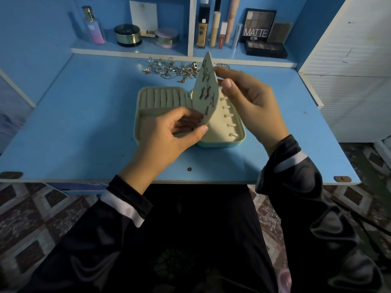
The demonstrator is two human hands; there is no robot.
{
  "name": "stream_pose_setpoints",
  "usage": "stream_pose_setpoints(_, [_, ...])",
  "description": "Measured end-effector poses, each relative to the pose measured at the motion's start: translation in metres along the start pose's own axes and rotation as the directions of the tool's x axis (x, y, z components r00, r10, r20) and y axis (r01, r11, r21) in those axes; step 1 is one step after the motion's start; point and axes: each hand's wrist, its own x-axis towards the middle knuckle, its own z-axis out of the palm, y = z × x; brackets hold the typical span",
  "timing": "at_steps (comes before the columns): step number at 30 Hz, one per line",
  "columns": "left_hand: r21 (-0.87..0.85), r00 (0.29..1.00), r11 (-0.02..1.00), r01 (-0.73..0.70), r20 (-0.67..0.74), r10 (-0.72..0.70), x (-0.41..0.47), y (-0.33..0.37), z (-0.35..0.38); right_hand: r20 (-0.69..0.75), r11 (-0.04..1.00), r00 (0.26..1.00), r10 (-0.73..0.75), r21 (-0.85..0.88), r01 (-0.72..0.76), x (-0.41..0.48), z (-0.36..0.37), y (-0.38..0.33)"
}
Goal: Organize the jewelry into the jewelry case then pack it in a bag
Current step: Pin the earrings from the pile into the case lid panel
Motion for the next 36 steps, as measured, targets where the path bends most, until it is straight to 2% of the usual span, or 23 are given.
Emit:
stream_pose_setpoints(9, [0.185, 0.997, 0.98, -0.069, 0.031, 0.064, 0.007, -0.001, -0.002, 0.044, 0.999, 0.999, 0.031, -0.031, -0.03, -0.008, -0.01, 0.003])
stream_pose_setpoints(14, [0.42, 0.982, 0.888, -0.185, 0.06, 0.177, 0.014, -0.002, -0.002, 0.092, 0.998, 0.995, 0.041, -0.054, -0.037, -0.014, -0.024, 0.013])
stream_pose_setpoints(19, [0.568, 0.98, 0.802, -0.187, 0.17, 0.108, 0.023, -0.004, 0.003, 0.111, 0.99, 0.993, 0.043, -0.139, -0.027, -0.021, -0.036, 0.023])
stream_pose_setpoints(27, [0.662, 0.956, 0.723, -0.198, 0.294, -0.007, 0.028, -0.003, 0.011, 0.102, 0.944, 0.992, 0.073, -0.329, -0.036, -0.037, -0.043, 0.047])
stream_pose_setpoints(32, [0.676, 0.947, 0.709, -0.2, 0.319, -0.038, 0.028, -0.005, 0.013, 0.103, 0.904, 0.986, 0.128, -0.421, -0.074, -0.043, -0.043, 0.056])
stream_pose_setpoints(36, [0.676, 0.949, 0.711, -0.192, 0.312, -0.04, 0.029, -0.008, 0.013, 0.152, 0.862, 0.978, 0.146, -0.505, -0.05, -0.047, -0.043, 0.067])
